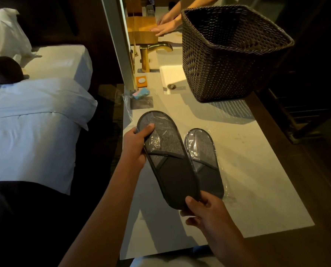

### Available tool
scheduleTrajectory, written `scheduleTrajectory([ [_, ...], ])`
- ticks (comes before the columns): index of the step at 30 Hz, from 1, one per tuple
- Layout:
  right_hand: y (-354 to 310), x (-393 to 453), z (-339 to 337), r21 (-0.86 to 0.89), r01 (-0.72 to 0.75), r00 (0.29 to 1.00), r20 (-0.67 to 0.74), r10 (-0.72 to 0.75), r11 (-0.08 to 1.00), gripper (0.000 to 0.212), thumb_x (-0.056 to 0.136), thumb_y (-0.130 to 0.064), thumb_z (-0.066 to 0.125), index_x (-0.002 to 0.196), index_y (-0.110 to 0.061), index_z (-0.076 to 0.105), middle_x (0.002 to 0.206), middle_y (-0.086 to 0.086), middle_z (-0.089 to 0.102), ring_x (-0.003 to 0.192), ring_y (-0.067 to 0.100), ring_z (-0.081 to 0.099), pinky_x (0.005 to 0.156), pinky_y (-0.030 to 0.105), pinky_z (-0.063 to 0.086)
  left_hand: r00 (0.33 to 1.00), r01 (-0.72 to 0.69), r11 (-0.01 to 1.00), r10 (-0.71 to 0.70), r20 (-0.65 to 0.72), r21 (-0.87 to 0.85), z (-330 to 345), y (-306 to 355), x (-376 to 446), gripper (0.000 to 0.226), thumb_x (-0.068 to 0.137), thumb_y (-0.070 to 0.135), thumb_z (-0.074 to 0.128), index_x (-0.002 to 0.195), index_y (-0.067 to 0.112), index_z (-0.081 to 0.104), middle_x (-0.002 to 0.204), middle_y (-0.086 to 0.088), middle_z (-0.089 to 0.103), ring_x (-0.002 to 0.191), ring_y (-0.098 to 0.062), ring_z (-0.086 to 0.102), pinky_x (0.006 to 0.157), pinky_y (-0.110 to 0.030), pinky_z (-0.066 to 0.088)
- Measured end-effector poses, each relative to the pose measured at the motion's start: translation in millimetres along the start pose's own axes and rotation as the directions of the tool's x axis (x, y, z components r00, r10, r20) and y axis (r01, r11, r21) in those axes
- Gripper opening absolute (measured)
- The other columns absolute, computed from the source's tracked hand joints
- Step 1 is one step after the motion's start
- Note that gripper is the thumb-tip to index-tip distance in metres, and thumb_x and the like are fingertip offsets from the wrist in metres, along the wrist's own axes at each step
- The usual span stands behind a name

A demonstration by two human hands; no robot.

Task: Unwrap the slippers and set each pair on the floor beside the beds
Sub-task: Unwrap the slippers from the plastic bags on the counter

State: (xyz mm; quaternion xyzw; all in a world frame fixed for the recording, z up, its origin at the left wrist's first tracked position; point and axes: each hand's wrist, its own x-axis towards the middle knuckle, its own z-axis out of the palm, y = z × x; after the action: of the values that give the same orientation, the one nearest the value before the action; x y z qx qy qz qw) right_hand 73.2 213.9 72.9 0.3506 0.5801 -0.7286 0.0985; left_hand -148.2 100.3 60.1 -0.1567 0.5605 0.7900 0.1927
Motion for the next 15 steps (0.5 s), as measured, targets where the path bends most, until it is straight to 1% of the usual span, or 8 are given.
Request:
scheduleTrajectory([
  [1,-0.6,2.6,0.1,0.006,-0.006,1.000,0.004,0.006,1.000,0.016,0.092,-0.019,0.065,0.108,-0.019,0.063,0.100,0.012,0.073,0.086,0.022,0.074,0.070,0.029,0.060,1.000,0.000,1.000,0.000,0.005,0.003,0.6,-1.7,0.6,0.043,0.081,0.013,0.077,0.118,-0.002,0.063,0.112,-0.022,0.072,0.099,-0.036,0.072,0.084,-0.049,0.060],
  [3,-3.8,9.4,1.3,0.044,-0.012,1.000,0.011,0.012,0.999,0.021,0.090,-0.017,0.066,0.111,-0.016,0.063,0.107,0.014,0.071,0.096,0.026,0.072,0.080,0.037,0.062,1.000,0.004,1.000,-0.005,0.022,0.014,2.6,-5.5,0.5,0.041,0.082,0.013,0.076,0.118,-0.001,0.063,0.112,-0.022,0.072,0.100,-0.036,0.071,0.086,-0.051,0.059],
  [5,-7.5,17.5,1.9,0.100,-0.008,1.000,-0.001,0.008,0.995,0.023,0.089,-0.018,0.068,0.111,-0.012,0.065,0.108,0.015,0.072,0.100,0.028,0.071,0.086,0.043,0.060,0.999,0.013,1.000,-0.014,0.039,0.027,5.2,-9.0,0.0,0.040,0.082,0.012,0.076,0.118,0.000,0.063,0.112,-0.022,0.072,0.101,-0.037,0.071,0.087,-0.052,0.058],
  [7,-12.2,25.6,1.8,0.123,0.004,1.000,-0.017,-0.002,0.992,0.023,0.088,-0.021,0.068,0.109,-0.011,0.069,0.104,0.014,0.075,0.098,0.028,0.072,0.086,0.042,0.060,0.999,0.022,0.999,-0.023,0.045,0.036,6.7,-11.7,1.5,0.040,0.082,0.013,0.076,0.118,0.001,0.063,0.111,-0.021,0.072,0.100,-0.037,0.071,0.088,-0.053,0.058],
  [9,-18.2,32.2,2.5,0.131,0.019,1.000,-0.015,-0.017,0.991,0.020,0.089,-0.021,0.068,0.106,-0.011,0.072,0.099,0.012,0.077,0.094,0.026,0.074,0.079,0.038,0.060,0.998,0.027,0.999,-0.029,0.056,0.044,8.0,-13.3,3.4,0.041,0.081,0.014,0.077,0.117,0.001,0.064,0.111,-0.021,0.073,0.100,-0.036,0.072,0.088,-0.054,0.057],
  [11,-24.5,38.6,3.9,0.123,0.027,1.000,-0.016,-0.025,0.992,0.017,0.089,-0.021,0.068,0.103,-0.012,0.073,0.095,0.011,0.078,0.090,0.025,0.075,0.074,0.037,0.060,0.997,0.028,0.998,-0.031,0.067,0.054,8.9,-15.1,5.2,0.040,0.082,0.014,0.076,0.117,0.001,0.064,0.111,-0.021,0.073,0.100,-0.035,0.072,0.087,-0.052,0.058],
  [13,-29.4,46.2,5.8,0.107,0.029,0.999,-0.019,-0.027,0.994,0.014,0.089,-0.023,0.068,0.098,-0.014,0.074,0.090,0.009,0.079,0.086,0.025,0.076,0.076,0.040,0.062,0.997,0.032,0.998,-0.036,0.067,0.057,10.1,-15.7,6.2,0.038,0.082,0.014,0.076,0.116,0.002,0.064,0.110,-0.020,0.073,0.099,-0.034,0.072,0.086,-0.049,0.059],
  [15,-33.0,54.3,7.6,0.092,0.027,0.999,-0.019,-0.026,0.995,0.013,0.089,-0.024,0.068,0.095,-0.016,0.075,0.089,0.009,0.079,0.087,0.026,0.076,0.082,0.046,0.061,0.997,0.039,0.998,-0.042,0.062,0.053,11.2,-15.8,7.9,0.035,0.083,0.013,0.075,0.114,0.002,0.064,0.108,-0.019,0.074,0.098,-0.034,0.073,0.084,-0.048,0.060],
])
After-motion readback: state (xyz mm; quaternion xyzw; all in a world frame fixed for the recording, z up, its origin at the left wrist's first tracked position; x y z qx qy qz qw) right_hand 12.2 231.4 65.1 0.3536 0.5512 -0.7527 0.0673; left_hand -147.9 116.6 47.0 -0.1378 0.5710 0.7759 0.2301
